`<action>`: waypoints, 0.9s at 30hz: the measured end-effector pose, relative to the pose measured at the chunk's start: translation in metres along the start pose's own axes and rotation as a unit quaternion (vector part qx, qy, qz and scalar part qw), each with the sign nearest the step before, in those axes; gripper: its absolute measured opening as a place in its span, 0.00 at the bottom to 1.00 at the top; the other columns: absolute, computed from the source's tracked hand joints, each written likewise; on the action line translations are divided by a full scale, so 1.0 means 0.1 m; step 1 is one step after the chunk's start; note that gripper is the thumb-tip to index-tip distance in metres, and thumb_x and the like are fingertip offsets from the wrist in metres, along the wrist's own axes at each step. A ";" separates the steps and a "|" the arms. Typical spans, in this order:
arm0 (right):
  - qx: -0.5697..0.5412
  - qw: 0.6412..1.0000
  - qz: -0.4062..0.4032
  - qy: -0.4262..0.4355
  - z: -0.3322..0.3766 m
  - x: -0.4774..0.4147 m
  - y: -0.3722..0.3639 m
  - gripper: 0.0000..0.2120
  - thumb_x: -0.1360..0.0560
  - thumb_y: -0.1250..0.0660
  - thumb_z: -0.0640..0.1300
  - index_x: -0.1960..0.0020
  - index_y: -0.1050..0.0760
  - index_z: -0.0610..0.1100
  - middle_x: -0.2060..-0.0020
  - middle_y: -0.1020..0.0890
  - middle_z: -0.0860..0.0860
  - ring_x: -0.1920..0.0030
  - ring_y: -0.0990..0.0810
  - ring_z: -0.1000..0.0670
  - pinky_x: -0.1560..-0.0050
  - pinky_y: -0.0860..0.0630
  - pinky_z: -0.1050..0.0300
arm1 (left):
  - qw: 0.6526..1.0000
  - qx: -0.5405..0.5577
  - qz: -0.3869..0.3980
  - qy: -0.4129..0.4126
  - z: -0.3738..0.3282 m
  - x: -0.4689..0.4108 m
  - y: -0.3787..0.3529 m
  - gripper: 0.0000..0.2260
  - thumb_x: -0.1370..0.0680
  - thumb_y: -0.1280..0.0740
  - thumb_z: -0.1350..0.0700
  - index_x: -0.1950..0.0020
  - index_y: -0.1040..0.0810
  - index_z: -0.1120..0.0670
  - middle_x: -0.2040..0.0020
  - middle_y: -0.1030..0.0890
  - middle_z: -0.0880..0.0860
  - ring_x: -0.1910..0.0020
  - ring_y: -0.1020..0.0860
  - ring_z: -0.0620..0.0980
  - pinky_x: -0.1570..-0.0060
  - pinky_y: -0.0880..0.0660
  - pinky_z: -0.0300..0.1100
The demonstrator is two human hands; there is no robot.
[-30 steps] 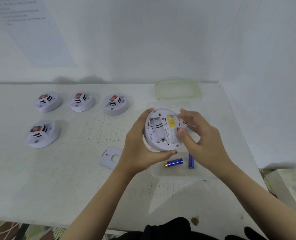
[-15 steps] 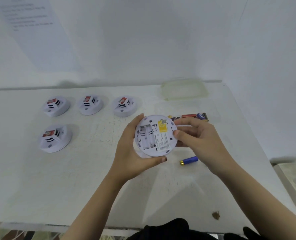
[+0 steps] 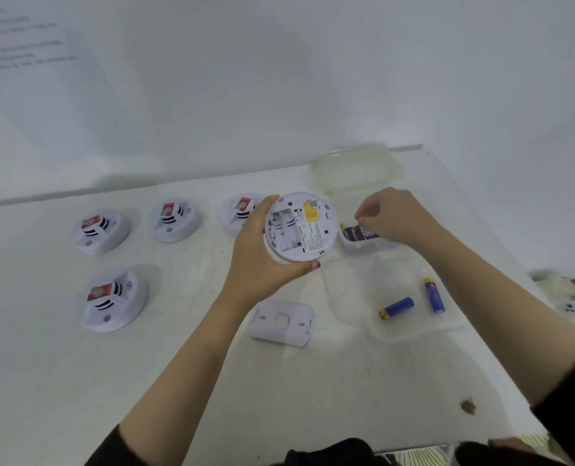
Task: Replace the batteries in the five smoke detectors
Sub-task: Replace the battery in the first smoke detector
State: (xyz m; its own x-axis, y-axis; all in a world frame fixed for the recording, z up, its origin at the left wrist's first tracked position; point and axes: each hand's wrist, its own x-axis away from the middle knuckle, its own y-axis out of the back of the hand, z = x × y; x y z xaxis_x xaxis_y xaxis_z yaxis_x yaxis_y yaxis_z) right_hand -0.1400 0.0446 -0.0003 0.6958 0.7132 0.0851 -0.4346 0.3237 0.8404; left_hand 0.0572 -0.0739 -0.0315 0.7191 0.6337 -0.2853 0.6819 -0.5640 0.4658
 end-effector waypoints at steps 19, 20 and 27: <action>-0.144 0.983 0.007 -0.111 0.13 -0.23 -0.13 0.05 0.31 0.31 0.41 0.58 0.24 0.40 0.67 0.22 0.48 0.69 0.27 0.50 0.76 0.33 0.66 | 0.996 0.080 0.039 0.001 0.31 -0.28 0.05 0.43 0.41 0.17 0.59 0.33 0.37 0.49 0.39 0.29 0.38 0.39 0.28 0.34 0.42 0.28 0.29; -0.173 0.979 -0.012 -0.110 0.12 -0.21 -0.12 0.05 0.30 0.31 0.41 0.56 0.26 0.42 0.67 0.21 0.49 0.68 0.26 0.50 0.77 0.35 0.66 | 0.996 0.084 0.039 0.002 0.31 -0.28 0.05 0.43 0.42 0.16 0.60 0.33 0.37 0.49 0.39 0.29 0.38 0.39 0.28 0.34 0.43 0.28 0.29; -0.365 0.927 -0.056 -0.068 0.25 0.15 0.05 0.06 0.28 0.34 0.38 0.54 0.22 0.48 0.64 0.17 0.49 0.65 0.23 0.50 0.68 0.27 0.63 | 0.995 0.089 0.035 -0.004 0.27 -0.21 0.08 0.42 0.41 0.17 0.63 0.37 0.37 0.43 0.41 0.29 0.37 0.41 0.28 0.31 0.47 0.29 0.26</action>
State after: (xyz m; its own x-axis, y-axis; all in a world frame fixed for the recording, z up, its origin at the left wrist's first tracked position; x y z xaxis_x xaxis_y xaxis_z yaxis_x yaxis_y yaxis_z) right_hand -0.1174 0.0409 0.0187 0.8038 0.5812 0.1273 -0.5921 0.7606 0.2662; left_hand 0.0511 -0.1064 -0.0438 0.7661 0.5854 -0.2653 0.6427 -0.6918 0.3293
